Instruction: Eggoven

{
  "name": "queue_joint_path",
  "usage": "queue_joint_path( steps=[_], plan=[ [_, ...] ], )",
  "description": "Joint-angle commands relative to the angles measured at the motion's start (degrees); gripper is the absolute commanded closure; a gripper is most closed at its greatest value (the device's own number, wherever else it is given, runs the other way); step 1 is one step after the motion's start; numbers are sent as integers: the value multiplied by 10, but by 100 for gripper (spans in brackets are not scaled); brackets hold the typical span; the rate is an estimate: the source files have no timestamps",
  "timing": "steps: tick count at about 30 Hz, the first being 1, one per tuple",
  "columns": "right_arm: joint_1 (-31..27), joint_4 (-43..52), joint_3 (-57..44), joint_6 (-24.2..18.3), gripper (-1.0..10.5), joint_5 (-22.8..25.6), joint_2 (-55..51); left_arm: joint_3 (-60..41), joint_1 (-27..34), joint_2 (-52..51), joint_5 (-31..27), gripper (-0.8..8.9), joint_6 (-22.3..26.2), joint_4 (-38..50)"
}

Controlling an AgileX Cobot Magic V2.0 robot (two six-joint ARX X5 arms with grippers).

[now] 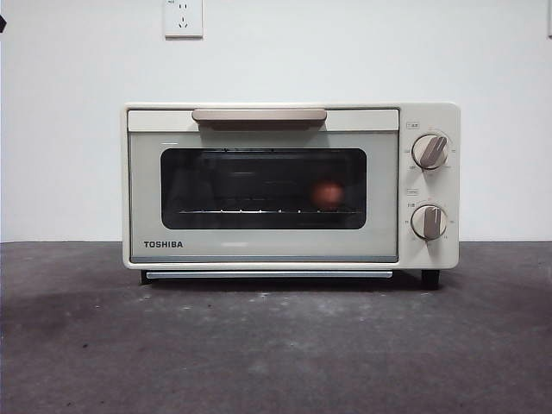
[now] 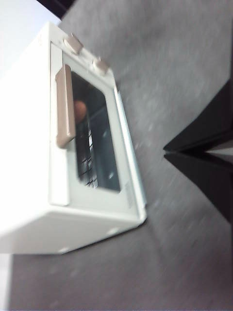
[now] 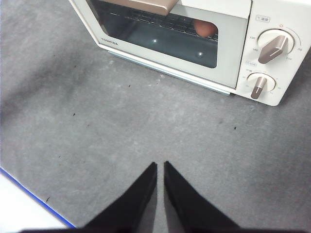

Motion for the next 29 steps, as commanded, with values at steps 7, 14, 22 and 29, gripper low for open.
queue_joint_path(
  steps=[7, 14, 22, 29],
  plan=[
    [3, 6, 9, -4, 940, 1, 3, -99, 74, -90, -42, 806, 145, 186],
    [3, 6, 9, -4, 940, 1, 3, -251, 120, -187, -93, 806, 129, 313],
    [3, 6, 9, -4, 940, 1, 3, -343, 159, -269, -93, 806, 123, 290],
    [3, 6, 9, -4, 940, 1, 3, -378, 167, -297, -93, 806, 104, 263]
  ],
)
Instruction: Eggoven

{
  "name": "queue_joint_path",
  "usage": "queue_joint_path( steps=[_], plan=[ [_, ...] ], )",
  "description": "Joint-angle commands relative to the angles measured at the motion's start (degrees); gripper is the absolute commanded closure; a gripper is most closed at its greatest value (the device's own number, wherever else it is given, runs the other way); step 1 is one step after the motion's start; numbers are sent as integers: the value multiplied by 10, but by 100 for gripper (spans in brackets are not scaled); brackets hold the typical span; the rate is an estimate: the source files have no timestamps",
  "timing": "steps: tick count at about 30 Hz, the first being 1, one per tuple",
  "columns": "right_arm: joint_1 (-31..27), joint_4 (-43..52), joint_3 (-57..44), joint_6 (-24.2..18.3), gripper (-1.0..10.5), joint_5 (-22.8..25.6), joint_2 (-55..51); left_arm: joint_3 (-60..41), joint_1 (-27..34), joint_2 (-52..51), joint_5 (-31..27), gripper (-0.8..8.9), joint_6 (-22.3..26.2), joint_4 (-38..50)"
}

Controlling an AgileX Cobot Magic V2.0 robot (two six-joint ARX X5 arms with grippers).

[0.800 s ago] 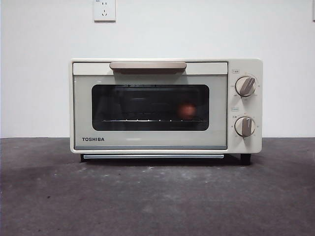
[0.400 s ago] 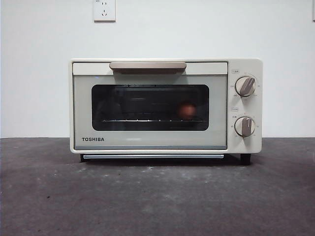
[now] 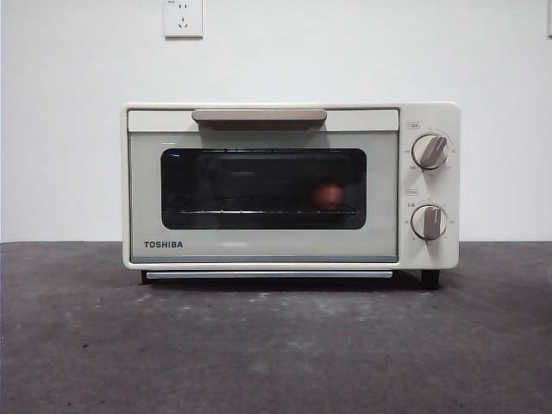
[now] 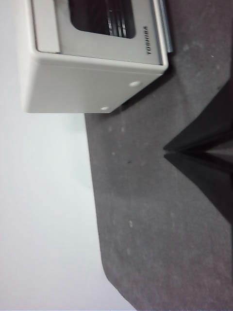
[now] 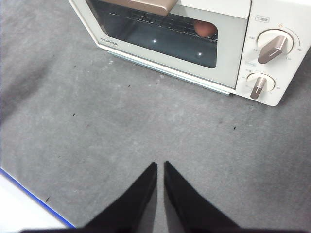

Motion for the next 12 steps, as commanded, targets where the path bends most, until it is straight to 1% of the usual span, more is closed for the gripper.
queue_joint_path(
  steps=[1, 5, 8, 12],
  plan=[
    [3, 6, 9, -4, 940, 1, 3, -16, 2, -1, -2, 806, -12, -20],
    [3, 6, 9, -4, 940, 1, 3, -16, 2, -1, -2, 806, -19, -83],
    [3, 6, 9, -4, 940, 1, 3, -16, 2, -1, -2, 806, -53, -83],
    [3, 6, 9, -4, 940, 1, 3, -16, 2, 0, -2, 806, -54, -83]
  ],
)
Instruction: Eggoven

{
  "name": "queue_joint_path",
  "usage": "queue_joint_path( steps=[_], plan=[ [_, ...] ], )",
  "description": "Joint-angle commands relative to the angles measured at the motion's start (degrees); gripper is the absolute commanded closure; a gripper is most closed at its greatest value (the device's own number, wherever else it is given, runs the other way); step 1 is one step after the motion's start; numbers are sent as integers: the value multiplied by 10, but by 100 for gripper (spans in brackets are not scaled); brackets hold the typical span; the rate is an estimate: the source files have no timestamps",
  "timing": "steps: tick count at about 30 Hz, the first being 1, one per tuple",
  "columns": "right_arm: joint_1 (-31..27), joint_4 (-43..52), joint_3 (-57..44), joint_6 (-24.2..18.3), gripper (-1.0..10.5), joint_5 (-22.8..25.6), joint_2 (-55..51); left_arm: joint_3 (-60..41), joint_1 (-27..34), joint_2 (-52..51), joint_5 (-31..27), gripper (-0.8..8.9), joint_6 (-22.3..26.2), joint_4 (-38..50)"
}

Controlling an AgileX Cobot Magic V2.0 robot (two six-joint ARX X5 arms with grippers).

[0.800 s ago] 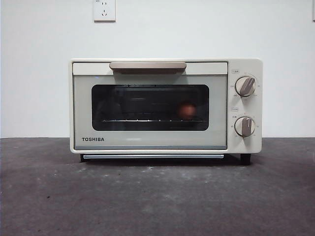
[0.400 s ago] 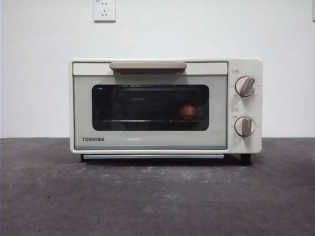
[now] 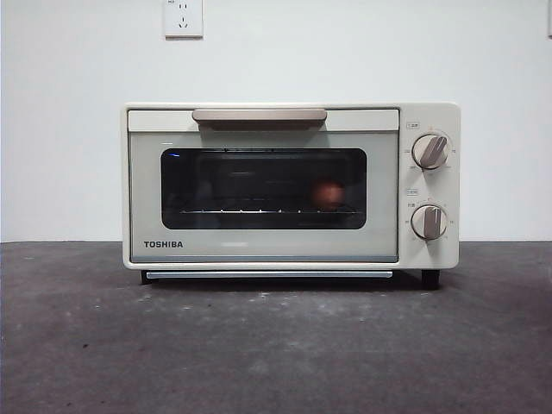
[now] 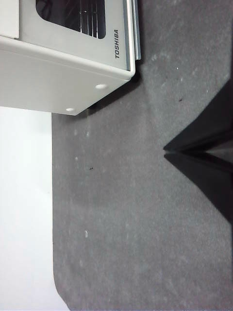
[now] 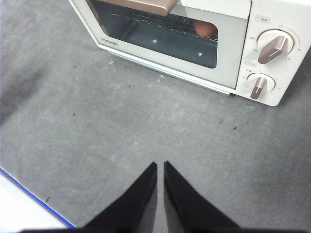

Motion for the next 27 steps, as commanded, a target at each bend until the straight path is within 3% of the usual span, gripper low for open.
queue_joint_path(
  steps=[1, 18, 20, 24, 27],
  plan=[
    [3, 6, 9, -4, 940, 1, 3, -15, 2, -1, -1, 806, -11, -2],
    [3, 6, 9, -5, 940, 1, 3, -15, 2, -1, -1, 806, -11, 3],
    [1, 11, 9, -25, 940, 16, 2, -15, 2, -1, -1, 806, -11, 3],
    [-52, 50, -5, -55, 940, 75, -38, -15, 2, -1, -1, 806, -11, 3],
    [-130, 129, -54, -72, 940, 13, -81, -15, 2, -1, -1, 806, -11, 3]
  ],
)
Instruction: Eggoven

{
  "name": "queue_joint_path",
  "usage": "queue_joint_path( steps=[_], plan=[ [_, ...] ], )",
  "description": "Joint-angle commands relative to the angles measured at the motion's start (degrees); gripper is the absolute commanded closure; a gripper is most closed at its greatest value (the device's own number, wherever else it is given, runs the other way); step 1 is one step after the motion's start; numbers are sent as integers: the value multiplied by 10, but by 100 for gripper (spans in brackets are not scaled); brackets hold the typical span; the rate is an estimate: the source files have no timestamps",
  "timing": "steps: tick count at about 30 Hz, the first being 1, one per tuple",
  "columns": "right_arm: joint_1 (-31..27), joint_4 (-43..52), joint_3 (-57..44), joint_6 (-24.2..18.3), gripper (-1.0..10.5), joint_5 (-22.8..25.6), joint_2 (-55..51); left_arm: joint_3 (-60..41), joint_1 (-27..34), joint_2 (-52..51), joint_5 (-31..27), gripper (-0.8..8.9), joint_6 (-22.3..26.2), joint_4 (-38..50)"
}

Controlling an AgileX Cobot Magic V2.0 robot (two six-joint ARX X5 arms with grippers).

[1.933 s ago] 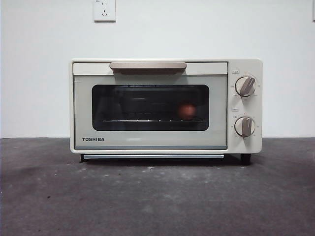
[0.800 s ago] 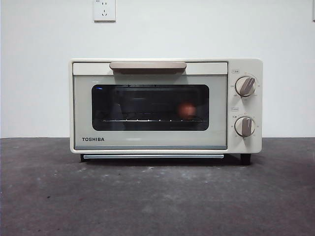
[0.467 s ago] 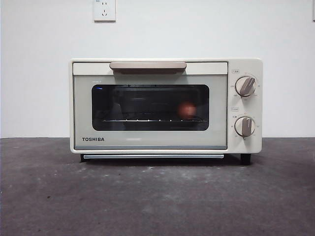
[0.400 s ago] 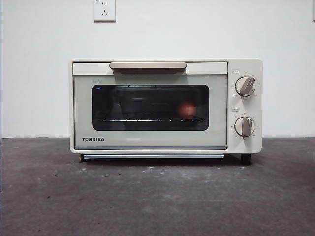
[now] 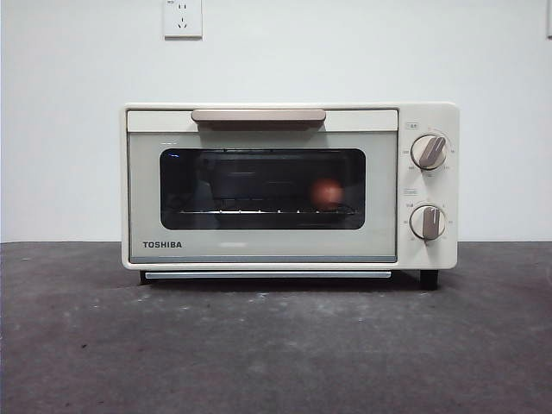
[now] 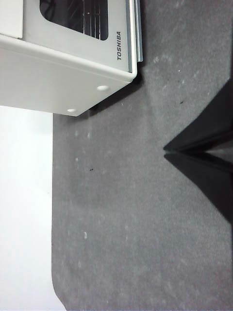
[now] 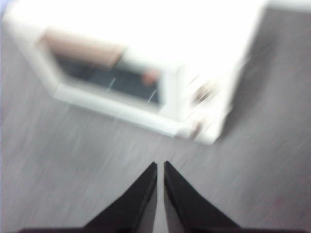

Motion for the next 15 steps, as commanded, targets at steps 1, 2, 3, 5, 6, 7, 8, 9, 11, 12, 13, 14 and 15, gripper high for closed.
queue_joint_path(
  steps=[1, 2, 3, 5, 6, 7, 8, 9, 11, 12, 13, 14, 15],
  plan=[
    [-67, 72, -52, -30, 940, -75, -35, -15, 2, -1, -1, 806, -4, 3],
    [-90, 96, -73, -36, 940, -101, -50, -15, 2, -1, -1, 806, -4, 3],
    [-113, 122, -96, -42, 940, -121, -67, -15, 2, -1, -1, 806, -4, 3],
    [-161, 173, -147, -59, 940, -136, -105, -15, 2, -1, -1, 806, -4, 3],
    [-184, 193, -174, -69, 940, -136, -128, -15, 2, -1, -1, 806, -4, 3],
    [-201, 208, -196, -78, 940, -136, -147, -15, 2, -1, -2, 806, -4, 3],
    [-212, 218, -211, -84, 940, -136, -160, -15, 2, -1, -1, 806, -4, 3],
    [-225, 228, -229, -90, 940, -136, -176, -15, 2, -1, -1, 806, -4, 3],
    [-251, 251, -269, -97, 940, -136, -212, -15, 2, -1, -1, 806, -4, 3],
    [-263, 262, -289, -97, 940, -136, -229, -15, 2, -1, -2, 806, -4, 3],
    [-275, 277, -310, -97, 940, -135, -245, -15, 2, -1, -1, 806, -4, 3],
    [-284, 289, -328, -97, 940, -133, -259, -15, 2, -1, -2, 806, -4, 3],
    [-292, 299, -346, -97, 940, -129, -272, -15, 2, -1, -1, 806, -4, 3]
  ],
)
